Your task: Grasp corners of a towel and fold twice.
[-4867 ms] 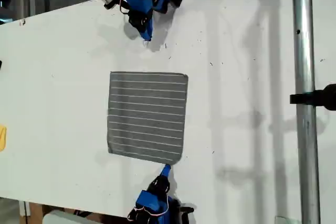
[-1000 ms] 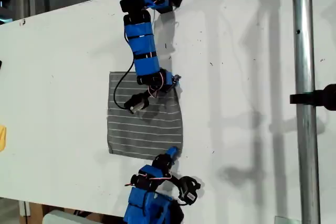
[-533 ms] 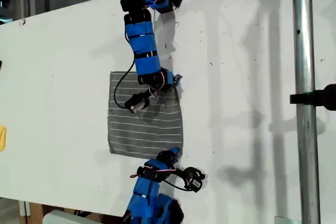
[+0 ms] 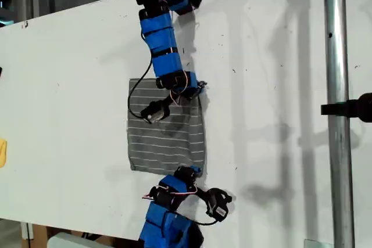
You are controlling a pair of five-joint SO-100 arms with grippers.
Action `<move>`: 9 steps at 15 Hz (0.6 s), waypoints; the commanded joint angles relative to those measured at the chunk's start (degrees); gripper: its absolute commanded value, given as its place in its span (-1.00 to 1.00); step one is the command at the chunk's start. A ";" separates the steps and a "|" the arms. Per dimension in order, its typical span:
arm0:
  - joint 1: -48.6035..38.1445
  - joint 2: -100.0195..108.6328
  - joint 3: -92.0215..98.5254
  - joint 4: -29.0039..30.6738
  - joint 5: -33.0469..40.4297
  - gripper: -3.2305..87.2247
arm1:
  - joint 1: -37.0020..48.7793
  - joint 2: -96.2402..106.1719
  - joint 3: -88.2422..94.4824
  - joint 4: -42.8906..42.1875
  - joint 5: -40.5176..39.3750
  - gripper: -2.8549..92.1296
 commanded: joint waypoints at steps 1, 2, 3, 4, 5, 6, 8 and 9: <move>4.13 1.32 -15.29 11.51 -3.96 -0.99 | -5.19 6.50 -9.49 3.43 1.93 -0.95; 2.81 0.97 -15.82 13.36 -4.66 -0.99 | -5.10 7.56 -10.46 3.25 2.02 -0.95; 0.09 2.02 -14.50 13.71 -3.43 -0.99 | -3.16 9.23 -9.40 3.43 2.02 -0.95; -3.78 2.64 -14.41 14.59 0.53 -0.99 | 0.26 11.07 -6.86 4.13 1.85 -0.95; -8.96 2.64 -14.59 15.91 5.71 -0.99 | 5.01 12.66 -2.99 4.13 0.97 -0.95; -15.29 2.64 -14.33 16.52 11.25 -0.99 | 10.46 13.45 -0.18 4.83 -1.41 -0.95; -28.83 1.93 -14.68 15.47 24.43 -0.99 | 21.80 13.97 3.34 3.43 -8.96 -0.95; -35.24 1.05 -16.87 15.47 31.11 -0.99 | 27.16 13.54 2.99 2.55 -13.62 -0.95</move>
